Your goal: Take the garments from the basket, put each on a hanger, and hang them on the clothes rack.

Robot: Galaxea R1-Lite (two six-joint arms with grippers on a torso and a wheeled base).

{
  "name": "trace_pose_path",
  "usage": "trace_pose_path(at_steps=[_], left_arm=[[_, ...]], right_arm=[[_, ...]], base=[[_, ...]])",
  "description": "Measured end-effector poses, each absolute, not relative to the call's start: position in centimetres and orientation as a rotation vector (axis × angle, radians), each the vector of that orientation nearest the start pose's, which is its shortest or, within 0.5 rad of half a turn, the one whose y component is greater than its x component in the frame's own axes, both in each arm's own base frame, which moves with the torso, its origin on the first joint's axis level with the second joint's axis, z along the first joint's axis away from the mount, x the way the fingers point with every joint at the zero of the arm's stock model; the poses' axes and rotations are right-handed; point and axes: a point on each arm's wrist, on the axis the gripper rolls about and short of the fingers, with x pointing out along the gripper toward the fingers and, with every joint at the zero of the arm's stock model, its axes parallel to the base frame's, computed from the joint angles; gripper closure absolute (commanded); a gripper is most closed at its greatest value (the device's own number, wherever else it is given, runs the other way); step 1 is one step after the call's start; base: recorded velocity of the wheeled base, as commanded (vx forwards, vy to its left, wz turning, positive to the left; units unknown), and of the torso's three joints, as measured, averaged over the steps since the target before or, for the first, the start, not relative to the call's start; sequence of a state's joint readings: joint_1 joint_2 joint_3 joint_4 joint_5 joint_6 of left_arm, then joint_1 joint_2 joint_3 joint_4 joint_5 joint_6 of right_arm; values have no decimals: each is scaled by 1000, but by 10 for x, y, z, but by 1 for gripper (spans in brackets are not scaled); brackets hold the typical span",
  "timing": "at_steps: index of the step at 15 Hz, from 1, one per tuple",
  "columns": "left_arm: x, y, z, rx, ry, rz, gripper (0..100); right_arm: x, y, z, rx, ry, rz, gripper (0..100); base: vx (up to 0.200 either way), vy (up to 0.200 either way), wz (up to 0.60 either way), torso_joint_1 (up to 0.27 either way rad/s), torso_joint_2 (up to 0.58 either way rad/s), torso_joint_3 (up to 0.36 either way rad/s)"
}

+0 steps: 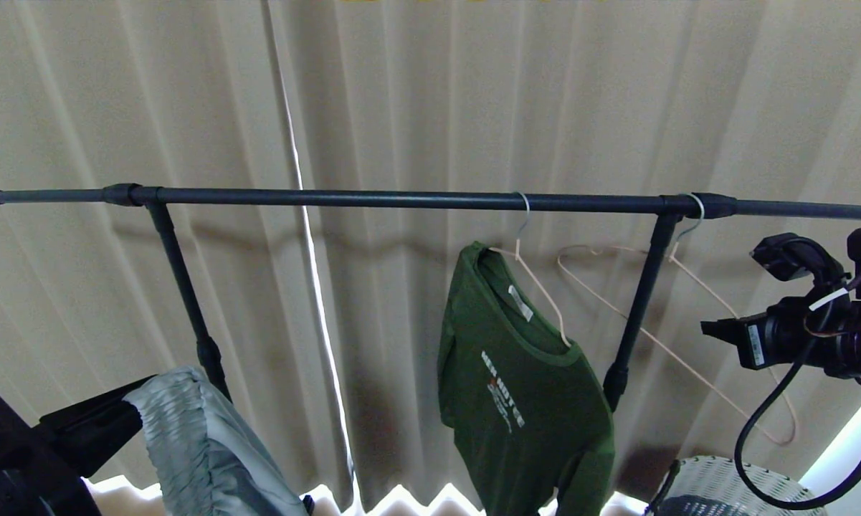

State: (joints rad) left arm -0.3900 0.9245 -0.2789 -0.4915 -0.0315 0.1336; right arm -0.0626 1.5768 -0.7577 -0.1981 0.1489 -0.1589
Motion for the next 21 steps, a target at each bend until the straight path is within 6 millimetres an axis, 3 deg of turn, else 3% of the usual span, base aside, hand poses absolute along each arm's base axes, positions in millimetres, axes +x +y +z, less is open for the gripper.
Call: trace_pose_path(at_steps=[5,10,21], left_arm=[[97,-41,179,170,121,-430,100],[96,-40,179,170,116,-430,100],[95,-40,178,172,117,-430,100]], right_arm=[[255,-13,167,-80,602,136,100],[246,-12,181,-10,547,107,100],[206,-16,206,-19,431,30,100]], base=[[0,0,0,0,0,0],[0,0,0,0,0,0],[0,0,0,0,0,0]])
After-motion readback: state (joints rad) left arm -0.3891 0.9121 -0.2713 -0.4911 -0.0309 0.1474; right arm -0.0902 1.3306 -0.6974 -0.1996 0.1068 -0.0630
